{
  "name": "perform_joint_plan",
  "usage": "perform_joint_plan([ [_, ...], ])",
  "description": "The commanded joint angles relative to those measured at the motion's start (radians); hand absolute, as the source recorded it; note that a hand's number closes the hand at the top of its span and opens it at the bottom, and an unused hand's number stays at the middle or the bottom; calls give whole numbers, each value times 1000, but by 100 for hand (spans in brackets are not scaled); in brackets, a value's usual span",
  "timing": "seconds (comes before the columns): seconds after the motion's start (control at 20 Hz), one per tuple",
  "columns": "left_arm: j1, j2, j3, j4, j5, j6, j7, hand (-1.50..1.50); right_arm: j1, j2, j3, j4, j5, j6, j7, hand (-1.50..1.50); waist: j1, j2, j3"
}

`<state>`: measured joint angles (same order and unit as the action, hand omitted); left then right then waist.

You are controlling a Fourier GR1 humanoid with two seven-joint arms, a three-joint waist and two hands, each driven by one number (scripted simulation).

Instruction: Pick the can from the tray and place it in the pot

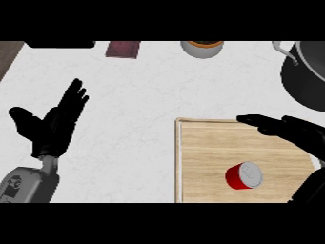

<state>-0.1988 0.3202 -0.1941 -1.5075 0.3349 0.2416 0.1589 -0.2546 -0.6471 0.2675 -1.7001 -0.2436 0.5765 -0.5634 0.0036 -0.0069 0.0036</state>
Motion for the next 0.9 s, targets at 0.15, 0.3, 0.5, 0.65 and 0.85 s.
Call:
perform_joint_plan([
  [0.15, -7, -7, -18, -82, -32, 41, 60, 0, -57, -235, -146, 45, 179, 104, -226, -150, 6, 8, -1],
  [0.3, 28, -22, -42, -99, -48, 49, 63, 0, -89, -335, -164, -17, 162, 132, -199, -150, 4, 6, -3],
  [0.5, 14, -19, -48, -129, -53, 57, 110, 0, -133, -460, -150, -44, 201, 164, -169, -150, 12, 6, -3],
  [0.65, -15, -45, -59, -134, -75, 83, 134, 0, -177, -455, -88, -94, 245, 132, -63, -150, 15, 9, -4],
  [0.85, 38, -34, -45, -161, -88, 78, 113, 0, -120, -521, -67, -149, 274, 163, -16, -150, 6, 6, -4],
])
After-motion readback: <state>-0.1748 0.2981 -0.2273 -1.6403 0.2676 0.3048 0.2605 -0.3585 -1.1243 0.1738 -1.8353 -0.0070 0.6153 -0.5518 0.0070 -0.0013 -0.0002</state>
